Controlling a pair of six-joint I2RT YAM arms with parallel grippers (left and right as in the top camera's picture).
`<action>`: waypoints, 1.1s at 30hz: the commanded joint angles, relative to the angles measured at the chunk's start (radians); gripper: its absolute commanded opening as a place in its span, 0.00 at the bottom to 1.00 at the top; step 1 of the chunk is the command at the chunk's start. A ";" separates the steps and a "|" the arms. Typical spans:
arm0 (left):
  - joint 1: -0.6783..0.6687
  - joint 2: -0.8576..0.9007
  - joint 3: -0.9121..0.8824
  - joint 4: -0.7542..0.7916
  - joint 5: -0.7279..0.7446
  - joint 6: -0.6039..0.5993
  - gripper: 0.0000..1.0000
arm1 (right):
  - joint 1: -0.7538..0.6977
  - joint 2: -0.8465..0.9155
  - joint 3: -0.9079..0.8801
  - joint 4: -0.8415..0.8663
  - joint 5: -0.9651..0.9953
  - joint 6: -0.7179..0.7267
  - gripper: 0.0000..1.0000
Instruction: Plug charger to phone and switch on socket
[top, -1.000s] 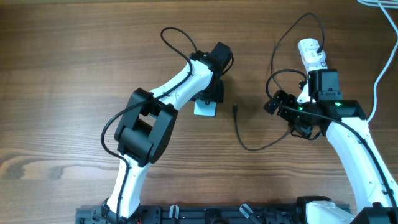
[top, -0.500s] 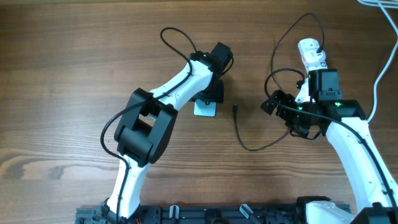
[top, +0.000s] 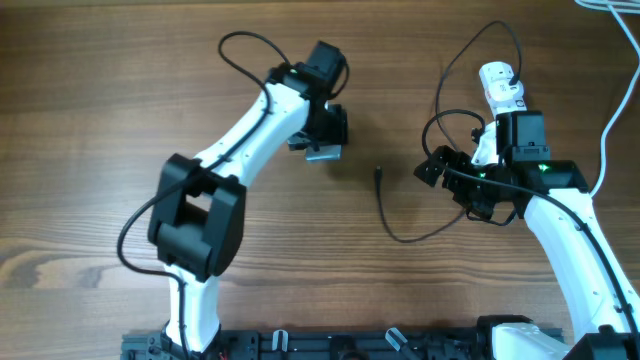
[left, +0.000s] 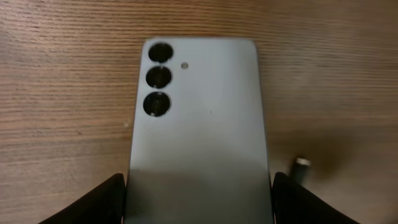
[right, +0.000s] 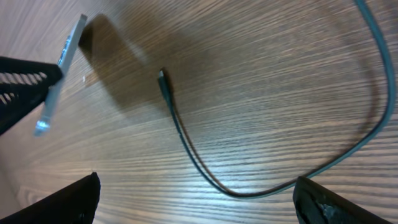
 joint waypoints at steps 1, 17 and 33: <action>0.037 -0.059 -0.003 -0.003 0.154 -0.017 0.68 | 0.015 0.008 0.023 0.002 -0.043 -0.024 1.00; 0.037 -0.059 -0.003 -0.011 0.095 -0.016 0.84 | 0.183 0.008 0.023 0.104 -0.019 0.093 1.00; 0.027 -0.039 -0.095 -0.016 -0.135 -0.282 1.00 | 0.200 0.008 0.023 0.100 0.098 0.193 1.00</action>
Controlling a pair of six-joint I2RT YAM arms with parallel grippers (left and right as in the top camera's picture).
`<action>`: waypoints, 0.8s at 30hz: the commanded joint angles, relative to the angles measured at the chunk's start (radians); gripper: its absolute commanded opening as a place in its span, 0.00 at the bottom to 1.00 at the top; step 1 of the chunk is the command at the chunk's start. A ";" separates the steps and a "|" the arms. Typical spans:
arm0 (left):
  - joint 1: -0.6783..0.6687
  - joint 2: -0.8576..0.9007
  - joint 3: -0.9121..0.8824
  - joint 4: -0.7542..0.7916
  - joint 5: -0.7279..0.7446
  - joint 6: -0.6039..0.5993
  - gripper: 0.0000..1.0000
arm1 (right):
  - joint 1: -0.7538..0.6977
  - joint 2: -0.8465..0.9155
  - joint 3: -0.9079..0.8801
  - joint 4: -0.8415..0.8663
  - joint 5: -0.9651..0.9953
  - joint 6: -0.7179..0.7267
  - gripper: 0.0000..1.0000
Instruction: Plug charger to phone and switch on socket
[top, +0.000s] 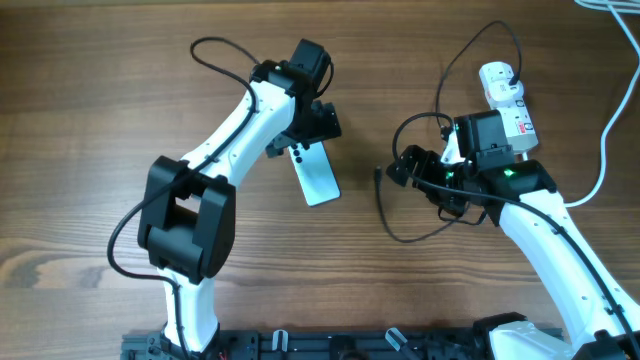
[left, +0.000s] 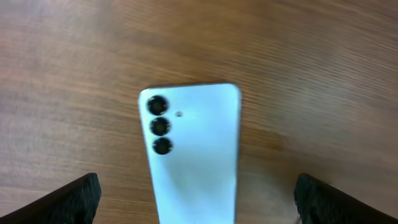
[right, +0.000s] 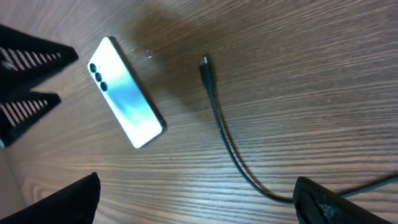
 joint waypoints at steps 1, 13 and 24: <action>-0.016 -0.010 -0.058 0.035 -0.035 -0.084 1.00 | 0.003 0.008 0.023 0.006 0.034 0.021 0.99; -0.043 0.042 -0.079 0.068 0.037 -0.101 1.00 | 0.003 0.008 0.023 0.013 0.034 0.017 1.00; -0.048 0.092 -0.080 0.015 0.071 -0.104 0.98 | 0.003 0.008 0.023 0.013 0.034 0.016 1.00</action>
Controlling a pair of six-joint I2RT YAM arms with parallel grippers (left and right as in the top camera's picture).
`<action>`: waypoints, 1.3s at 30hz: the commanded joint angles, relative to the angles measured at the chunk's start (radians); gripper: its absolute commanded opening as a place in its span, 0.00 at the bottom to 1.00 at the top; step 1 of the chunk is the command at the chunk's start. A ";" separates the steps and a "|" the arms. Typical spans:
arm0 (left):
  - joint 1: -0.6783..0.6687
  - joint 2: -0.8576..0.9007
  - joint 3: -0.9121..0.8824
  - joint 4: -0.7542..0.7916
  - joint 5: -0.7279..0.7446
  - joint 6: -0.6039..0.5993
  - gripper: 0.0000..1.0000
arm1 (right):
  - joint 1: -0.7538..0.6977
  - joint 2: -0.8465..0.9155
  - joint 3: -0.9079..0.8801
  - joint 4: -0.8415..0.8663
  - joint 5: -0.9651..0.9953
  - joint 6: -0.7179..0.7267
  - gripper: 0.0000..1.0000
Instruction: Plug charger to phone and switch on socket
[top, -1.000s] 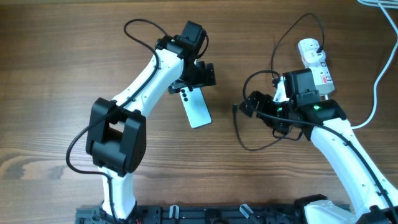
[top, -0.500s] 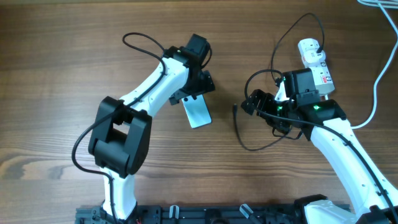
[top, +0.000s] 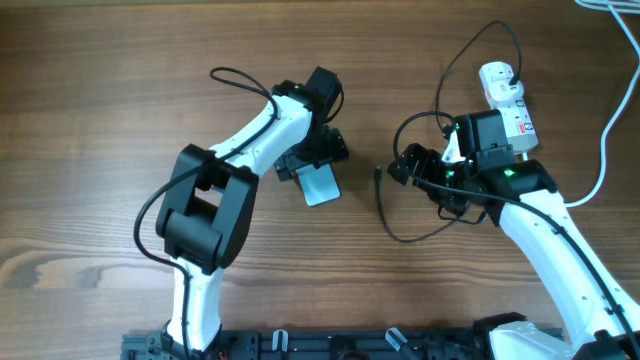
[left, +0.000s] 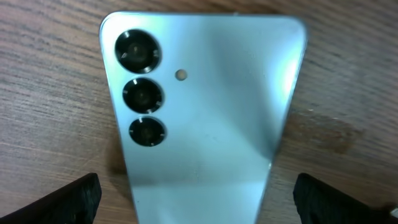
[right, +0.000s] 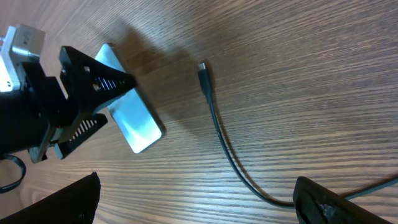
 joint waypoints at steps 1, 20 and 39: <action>-0.006 0.011 -0.006 -0.010 0.016 -0.017 0.98 | 0.003 0.008 0.023 0.003 0.023 0.010 1.00; -0.047 0.013 -0.009 -0.011 -0.049 -0.017 0.89 | 0.003 0.008 0.023 -0.004 0.026 0.009 1.00; -0.046 0.013 -0.079 0.057 -0.048 -0.017 0.65 | 0.003 0.008 0.023 -0.015 0.026 0.010 1.00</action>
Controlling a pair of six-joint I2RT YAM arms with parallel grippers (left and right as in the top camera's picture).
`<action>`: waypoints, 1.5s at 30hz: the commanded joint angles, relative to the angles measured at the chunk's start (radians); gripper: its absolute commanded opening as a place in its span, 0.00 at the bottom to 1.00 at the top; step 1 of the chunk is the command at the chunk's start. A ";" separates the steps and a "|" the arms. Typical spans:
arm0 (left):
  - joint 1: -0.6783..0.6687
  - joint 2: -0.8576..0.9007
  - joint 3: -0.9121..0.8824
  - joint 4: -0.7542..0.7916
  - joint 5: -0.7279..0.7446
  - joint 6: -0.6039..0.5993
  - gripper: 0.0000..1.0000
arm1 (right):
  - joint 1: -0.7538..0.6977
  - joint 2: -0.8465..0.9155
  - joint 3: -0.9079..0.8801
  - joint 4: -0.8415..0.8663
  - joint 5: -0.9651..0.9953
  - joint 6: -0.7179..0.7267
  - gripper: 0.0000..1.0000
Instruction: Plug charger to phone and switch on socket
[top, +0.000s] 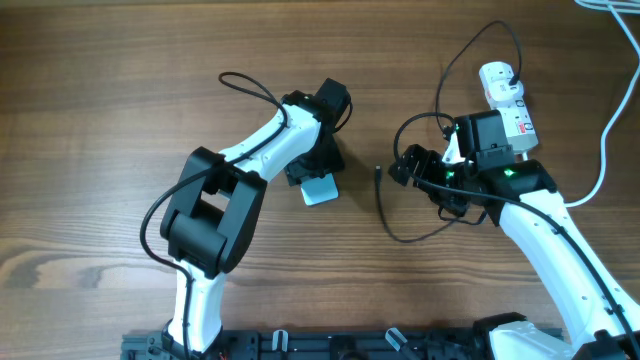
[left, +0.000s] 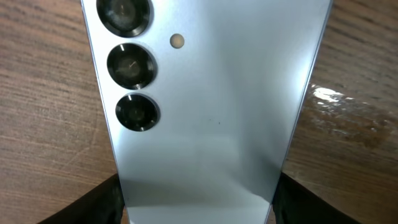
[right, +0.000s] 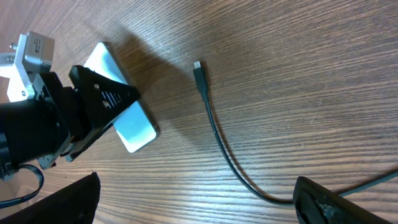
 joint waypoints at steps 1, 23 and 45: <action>0.000 0.017 -0.028 0.018 0.004 0.000 0.64 | 0.003 0.008 0.023 -0.004 0.018 0.010 1.00; 0.060 -0.041 -0.026 0.014 0.166 0.001 0.61 | 0.005 0.008 0.023 -0.006 -0.093 -0.042 1.00; 0.092 -0.116 -0.025 0.022 0.352 0.001 0.63 | 0.229 0.009 0.023 0.026 0.115 0.149 1.00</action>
